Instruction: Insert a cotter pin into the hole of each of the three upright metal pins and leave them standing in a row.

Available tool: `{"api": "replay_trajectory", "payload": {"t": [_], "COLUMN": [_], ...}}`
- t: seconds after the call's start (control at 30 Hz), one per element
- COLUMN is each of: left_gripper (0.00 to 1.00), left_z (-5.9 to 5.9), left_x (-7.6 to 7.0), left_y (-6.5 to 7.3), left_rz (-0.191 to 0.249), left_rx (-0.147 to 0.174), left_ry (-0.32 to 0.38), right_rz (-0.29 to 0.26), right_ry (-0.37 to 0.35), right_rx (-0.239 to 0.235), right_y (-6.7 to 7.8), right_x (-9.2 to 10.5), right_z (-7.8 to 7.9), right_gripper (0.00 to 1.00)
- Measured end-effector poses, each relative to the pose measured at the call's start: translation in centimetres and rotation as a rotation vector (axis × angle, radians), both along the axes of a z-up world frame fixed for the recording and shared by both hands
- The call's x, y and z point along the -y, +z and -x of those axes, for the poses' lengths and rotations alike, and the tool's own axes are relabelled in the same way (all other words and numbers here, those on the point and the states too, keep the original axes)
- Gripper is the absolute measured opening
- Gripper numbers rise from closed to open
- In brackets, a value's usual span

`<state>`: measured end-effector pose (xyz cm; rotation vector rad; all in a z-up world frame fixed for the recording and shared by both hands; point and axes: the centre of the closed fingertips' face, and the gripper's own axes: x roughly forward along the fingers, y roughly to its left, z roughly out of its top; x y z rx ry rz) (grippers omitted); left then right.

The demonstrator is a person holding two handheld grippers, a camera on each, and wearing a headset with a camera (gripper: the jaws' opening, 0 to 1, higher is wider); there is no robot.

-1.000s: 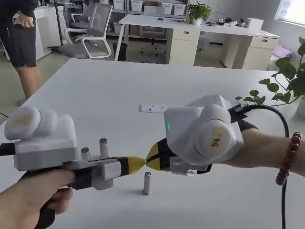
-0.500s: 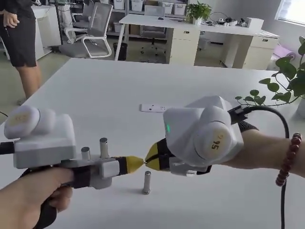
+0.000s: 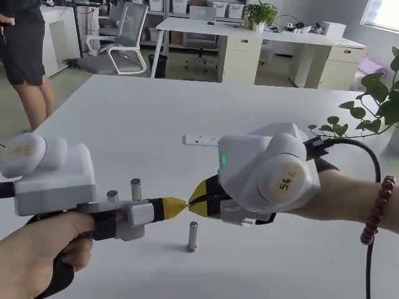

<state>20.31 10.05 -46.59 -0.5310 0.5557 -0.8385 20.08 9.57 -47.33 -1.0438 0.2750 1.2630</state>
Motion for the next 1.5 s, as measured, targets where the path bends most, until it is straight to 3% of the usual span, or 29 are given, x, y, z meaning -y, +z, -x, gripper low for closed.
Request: {"api": "replay_trajectory", "payload": {"t": [0.2, 0.27, 0.47, 0.6, 0.73, 0.8, 0.93, 1.0, 1.13, 1.27, 1.5], "left_gripper": [0.0, 0.0, 0.0, 0.0, 0.0, 0.0, 0.0, 0.0, 0.0, 0.0, 0.0], "left_z": [0.0, 0.2, 0.6, 1.0, 1.5, 1.7, 2.0, 2.3, 3.1, 3.9, 4.9], "left_x": [-0.2, -0.4, -0.3, -0.1, 0.2, 0.2, 0.3, 0.3, 0.5, 1.0, 1.6], "left_y": [0.1, -0.3, -0.7, -0.9, -0.9, -1.0, -1.0, -1.0, -1.0, -1.0, -0.9], "left_rz": [-0.031, -0.08, -0.127, -0.189, -0.228, -0.254, -0.27, -0.277, -0.3, -0.304, -0.288], "left_rx": [0.042, 0.063, 0.101, 0.165, 0.208, 0.229, 0.261, 0.281, 0.317, 0.343, 0.363], "left_ry": [-0.012, -0.023, -0.051, -0.099, -0.137, -0.157, -0.189, -0.209, -0.262, -0.316, -0.383], "right_rz": [-0.07, -0.097, -0.144, -0.157, -0.167, -0.165, -0.147, -0.16, -0.151, -0.154, -0.147], "right_ry": [-0.055, -0.079, -0.113, -0.126, -0.125, -0.116, -0.111, -0.108, -0.1, -0.071, -0.034], "right_rx": [-0.083, -0.151, -0.215, -0.266, -0.328, -0.333, -0.354, -0.397, -0.403, -0.46, -0.541], "right_y": [0.2, 0.1, 0.3, 0.2, 0.0, -0.2, -0.6, -0.7, -0.8, -0.9, -1.2], "right_x": [0.1, 0.2, 0.5, 0.8, 0.9, 0.9, 1.2, 1.2, 1.4, 1.5, 1.7], "right_z": [-0.2, 0.2, 0.2, 0.5, 1.1, 1.3, 1.7, 2.1, 2.3, 3.3, 4.7], "right_gripper": [0.0, 0.0, 0.0, 0.01, 0.02, 0.02, 0.04, 0.05, 0.07, 0.08, 0.06]}}
